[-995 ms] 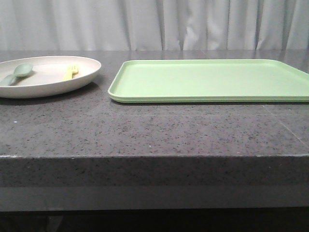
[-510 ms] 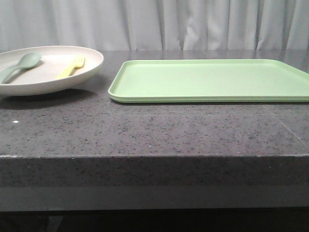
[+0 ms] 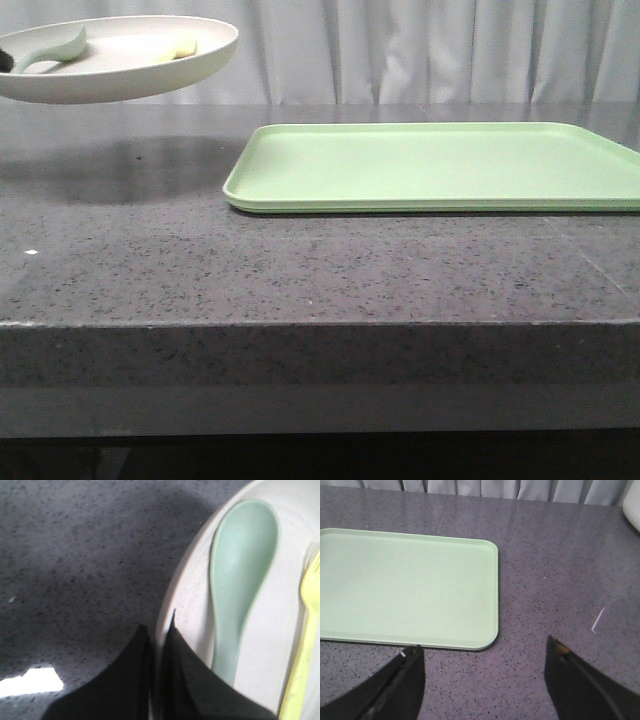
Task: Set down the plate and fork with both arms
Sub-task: 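Lift the plate with the left gripper and carry it over the tray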
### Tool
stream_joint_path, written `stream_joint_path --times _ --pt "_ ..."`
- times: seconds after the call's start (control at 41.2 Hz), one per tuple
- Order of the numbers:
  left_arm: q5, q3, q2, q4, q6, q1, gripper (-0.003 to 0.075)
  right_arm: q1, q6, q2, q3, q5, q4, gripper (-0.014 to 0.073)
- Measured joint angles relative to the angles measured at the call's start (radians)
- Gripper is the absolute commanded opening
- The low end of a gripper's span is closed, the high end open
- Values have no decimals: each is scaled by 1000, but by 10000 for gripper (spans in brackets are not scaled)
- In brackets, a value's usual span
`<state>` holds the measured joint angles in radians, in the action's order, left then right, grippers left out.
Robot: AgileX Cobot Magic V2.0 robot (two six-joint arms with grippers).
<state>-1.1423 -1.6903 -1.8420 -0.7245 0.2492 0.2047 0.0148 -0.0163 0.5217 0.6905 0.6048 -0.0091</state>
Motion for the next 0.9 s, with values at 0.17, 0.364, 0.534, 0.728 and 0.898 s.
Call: stream_joint_path --times 0.17,0.364,0.534,0.728,0.898 --pt "-9 -89 -16 23 -59 -110 -18 0 0 0 0 0 0 529" --pt "-14 -192 -79 40 -150 -235 -18 0 0 0 0 0 0 529" --pt "-16 -300 -161 86 -235 -337 -18 0 0 0 0 0 0 529" --pt "-21 -433 -258 150 -326 -448 -18 0 0 0 0 0 0 529" --pt "-21 -524 -343 185 -420 -513 -18 0 0 0 0 0 0 529"
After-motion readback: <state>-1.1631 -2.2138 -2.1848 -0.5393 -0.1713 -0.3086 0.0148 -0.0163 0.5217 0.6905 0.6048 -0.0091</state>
